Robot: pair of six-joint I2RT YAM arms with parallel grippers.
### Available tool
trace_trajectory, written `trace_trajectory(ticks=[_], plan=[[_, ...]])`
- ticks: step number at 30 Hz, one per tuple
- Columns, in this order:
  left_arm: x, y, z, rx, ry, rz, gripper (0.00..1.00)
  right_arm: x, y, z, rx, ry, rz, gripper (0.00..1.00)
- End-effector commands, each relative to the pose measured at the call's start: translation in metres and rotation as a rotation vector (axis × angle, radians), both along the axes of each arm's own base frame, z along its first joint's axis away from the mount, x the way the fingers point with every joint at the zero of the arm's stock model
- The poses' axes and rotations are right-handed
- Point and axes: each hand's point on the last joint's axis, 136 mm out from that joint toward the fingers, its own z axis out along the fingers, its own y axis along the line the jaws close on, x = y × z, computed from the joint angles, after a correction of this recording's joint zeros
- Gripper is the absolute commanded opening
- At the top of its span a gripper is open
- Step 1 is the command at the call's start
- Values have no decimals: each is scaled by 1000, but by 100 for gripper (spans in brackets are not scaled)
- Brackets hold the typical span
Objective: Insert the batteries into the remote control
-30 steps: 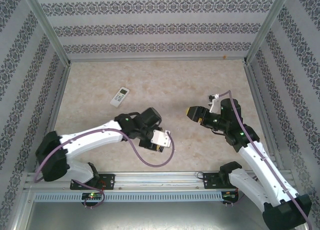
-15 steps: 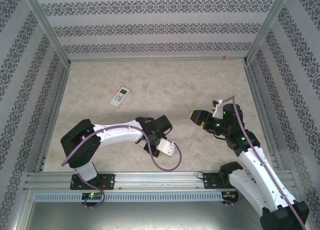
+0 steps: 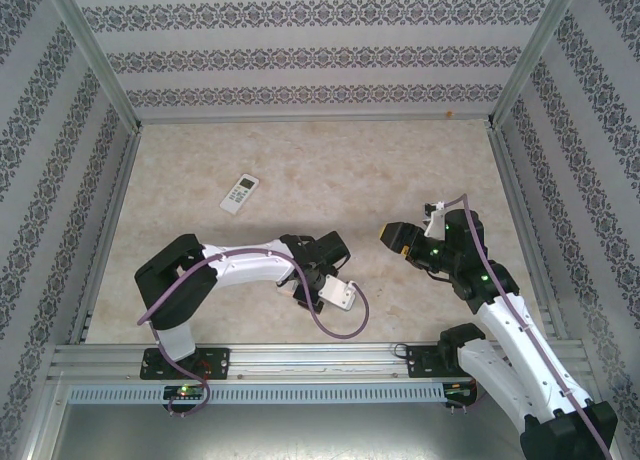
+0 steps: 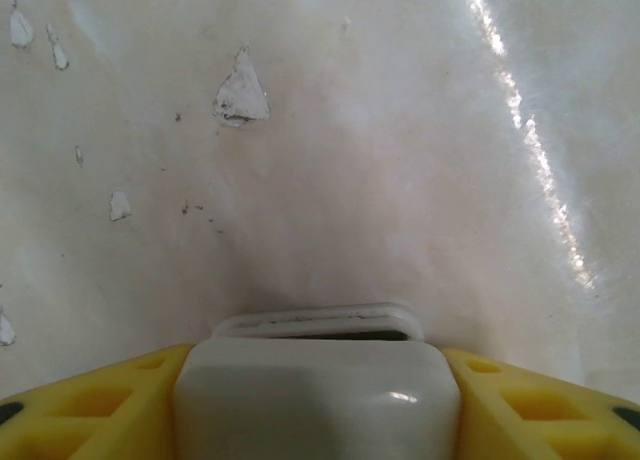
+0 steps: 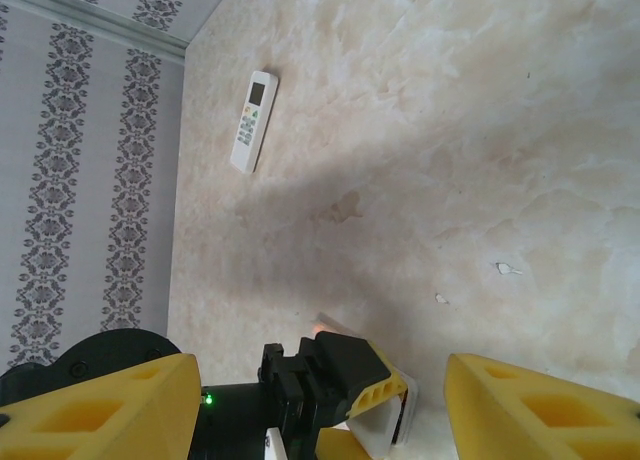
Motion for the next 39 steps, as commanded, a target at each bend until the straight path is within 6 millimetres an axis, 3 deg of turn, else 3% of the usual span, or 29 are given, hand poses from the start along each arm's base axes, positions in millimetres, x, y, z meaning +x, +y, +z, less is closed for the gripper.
trace_trajectory(ticks=[1,5,10,12,14,16,19,22,24,30,34,39], plan=[[5,-11,14,-42,-42,14,68,-1,-1,-1,13,8,-1,66],[8,-20,55,-175,-95,45,80,-4,-9,-15,-40,49,-32,66],[0,-10,115,-342,-89,206,90,-11,-10,-38,-68,115,-39,64],[5,-1,143,-478,-73,366,98,-17,-2,-53,-82,145,-24,63],[23,16,171,-659,-18,632,100,-25,12,-67,-112,170,5,62],[37,38,183,-787,96,860,100,-31,27,-78,-139,182,27,60],[62,79,169,-858,254,1251,100,-42,60,-91,-154,193,95,56],[71,120,129,-719,359,1603,99,-51,87,-104,-209,213,169,54],[63,136,102,-584,424,1746,95,-53,101,-113,-239,228,210,52],[36,130,48,-254,613,1791,82,-49,131,-133,-269,264,275,48],[31,122,34,-211,685,1782,74,-51,142,-140,-286,276,306,48],[28,120,23,-167,708,1784,67,-57,134,-160,-364,315,319,39]])
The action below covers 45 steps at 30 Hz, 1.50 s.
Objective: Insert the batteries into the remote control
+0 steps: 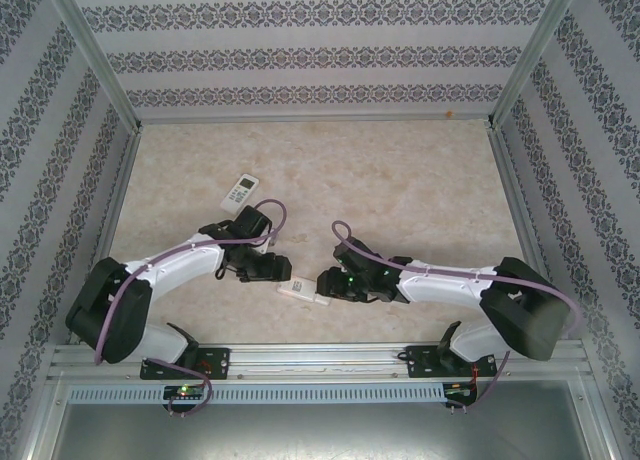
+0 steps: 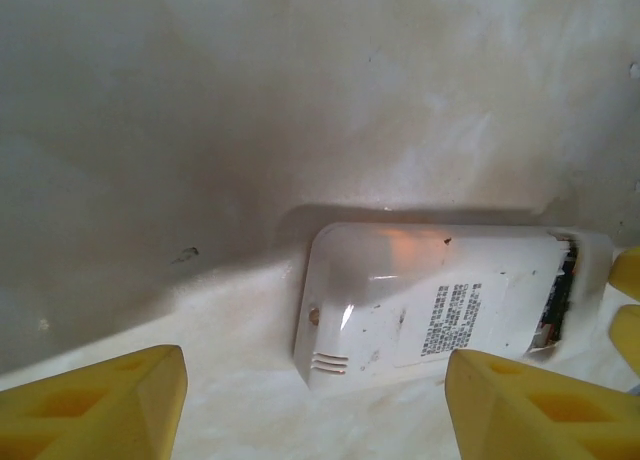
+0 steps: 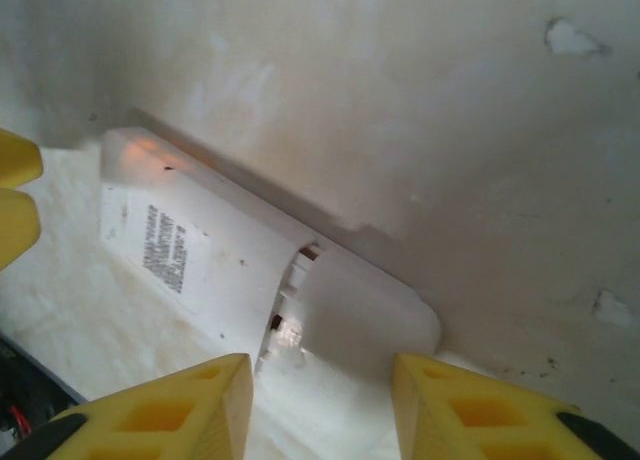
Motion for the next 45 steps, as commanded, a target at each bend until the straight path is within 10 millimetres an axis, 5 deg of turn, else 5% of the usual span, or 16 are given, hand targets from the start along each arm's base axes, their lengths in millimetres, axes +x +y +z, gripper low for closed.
trace_trajectory(ticks=[1,13,19,24,28,34,40,43,45], plan=[[-3,-6,0,-29,56,11,66,-3,-2,-7,-48,-4,20,38],[-28,-15,-31,-4,165,-52,59,-20,-12,-33,-228,45,65,37],[-35,-14,-42,13,193,-56,57,-29,-26,-54,-463,88,105,32],[-35,-17,-47,-8,190,-39,55,-44,-15,-72,-526,155,170,31],[-31,-29,-49,-93,180,-6,50,-37,26,-48,-338,143,141,28],[-27,-46,-47,-159,160,-4,47,-13,73,13,-101,51,53,28],[-25,-41,-50,-115,136,12,47,-9,77,28,-73,5,41,27],[-23,-39,-49,-101,121,15,47,-10,64,22,-125,-5,56,27],[-20,-36,-46,-84,98,18,48,-5,58,39,-137,-80,92,27]])
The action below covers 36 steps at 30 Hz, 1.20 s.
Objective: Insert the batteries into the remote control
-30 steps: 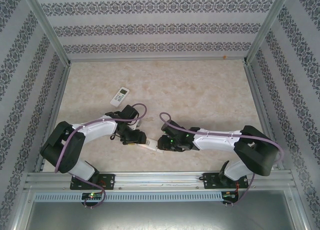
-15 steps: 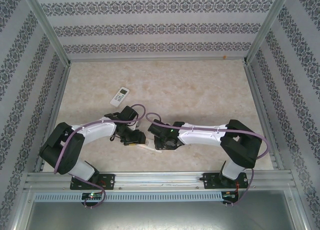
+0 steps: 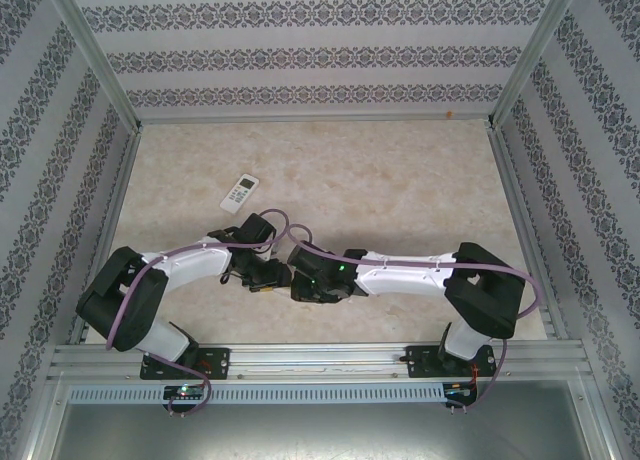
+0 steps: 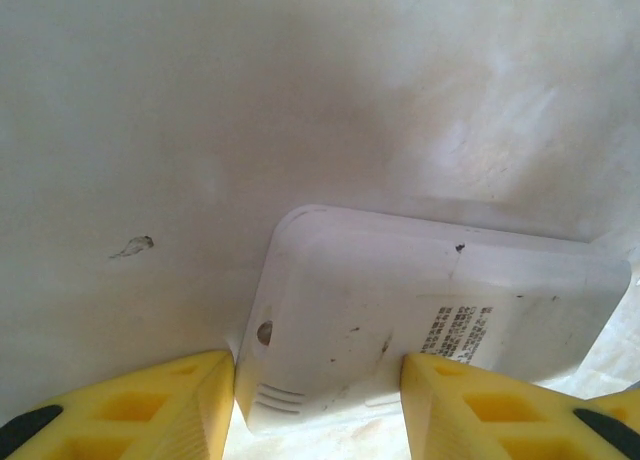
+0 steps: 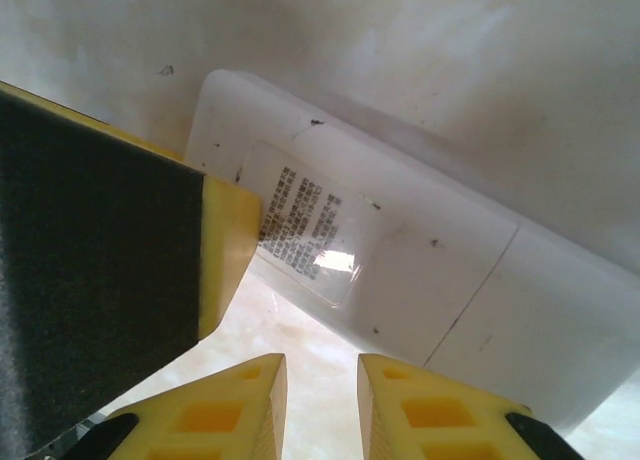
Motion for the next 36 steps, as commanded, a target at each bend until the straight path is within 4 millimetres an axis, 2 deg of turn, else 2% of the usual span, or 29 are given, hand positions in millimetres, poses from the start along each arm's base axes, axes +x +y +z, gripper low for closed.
trace_trajectory(ticks=[1,3,5,7,10,13,16,19,21,24,28,30,32,36], plan=[[-2,-20,-15,-33,-44,-45,50,8,-2,39,30,-138,101,29],[4,-18,-6,-23,-92,-42,59,11,-7,63,2,-268,238,38],[11,-15,3,-16,-143,-27,65,17,-23,67,-97,-415,360,52],[17,-9,16,2,-197,0,73,22,-38,57,-200,-496,473,64],[25,6,38,34,-270,71,84,24,-42,43,-296,-519,621,73],[30,25,61,27,-334,183,91,16,-30,22,-301,-465,761,79],[31,43,76,-34,-356,322,93,13,-16,-1,-309,-412,842,86],[28,55,87,-107,-357,421,94,16,-4,-18,-319,-383,864,86],[24,61,92,-142,-353,455,94,17,0,-26,-336,-364,867,83],[17,66,98,-163,-342,481,94,16,1,-36,-350,-328,866,74],[10,62,102,-266,-270,548,94,11,0,-38,-331,-313,860,53],[8,58,103,-316,-236,572,93,12,2,-29,-298,-324,830,43],[8,54,106,-349,-212,582,91,13,12,-8,-196,-338,766,43],[13,38,117,-436,-211,519,80,12,44,41,156,-325,569,43]])
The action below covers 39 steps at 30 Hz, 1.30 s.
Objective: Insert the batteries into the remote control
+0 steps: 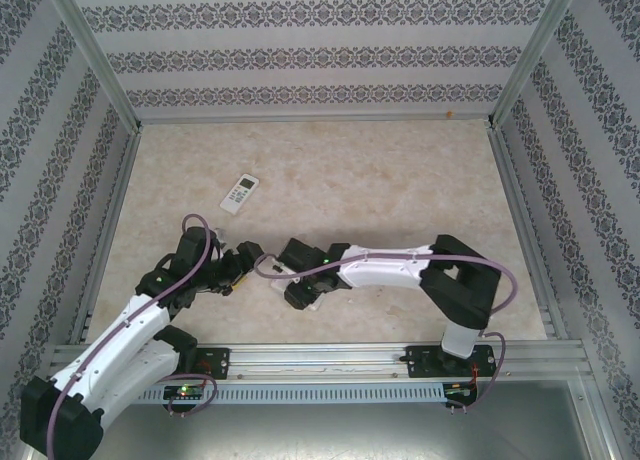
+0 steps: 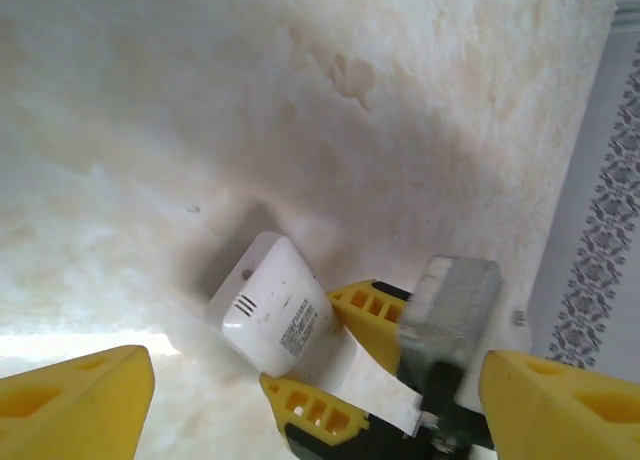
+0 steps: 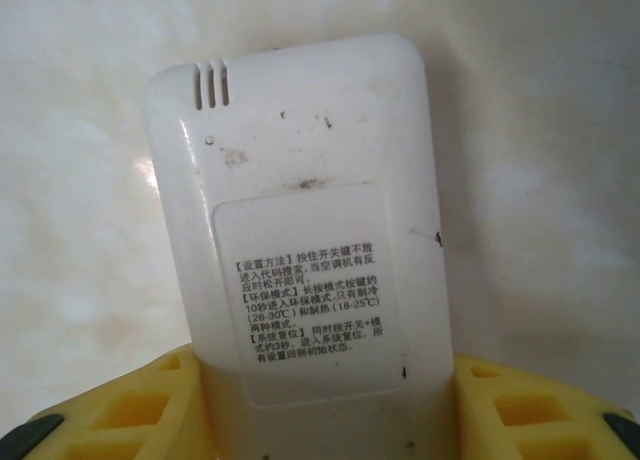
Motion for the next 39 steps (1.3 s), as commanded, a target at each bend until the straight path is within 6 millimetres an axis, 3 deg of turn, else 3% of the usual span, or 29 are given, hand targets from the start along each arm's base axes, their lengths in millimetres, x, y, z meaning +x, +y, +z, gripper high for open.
trace_trajectory(ticks=[1,6,10,12,15,18,20,25,32,36,39], plan=[[5,-21,17,-128,-27,-68,78,2,42,61,351,105,-111,44],[4,-30,10,-142,30,-120,61,-1,66,84,499,192,-139,44],[5,-27,3,-109,56,-103,32,-5,77,92,574,255,-142,44],[7,-25,3,-98,47,-93,23,-5,77,92,562,266,-152,45],[11,-18,4,-34,24,-85,11,0,74,108,585,259,-171,58],[21,12,6,232,16,-75,4,26,46,131,636,195,-270,75],[37,37,11,481,40,-75,3,47,12,140,645,105,-361,80],[106,42,18,948,95,-192,3,79,-70,148,586,-93,-569,84],[218,39,0,1365,160,-205,3,75,-127,158,617,-153,-718,84],[248,36,-9,1533,229,-255,2,68,-147,158,616,-178,-757,84],[258,28,-28,1580,250,-300,4,64,-158,157,624,-181,-779,85]])
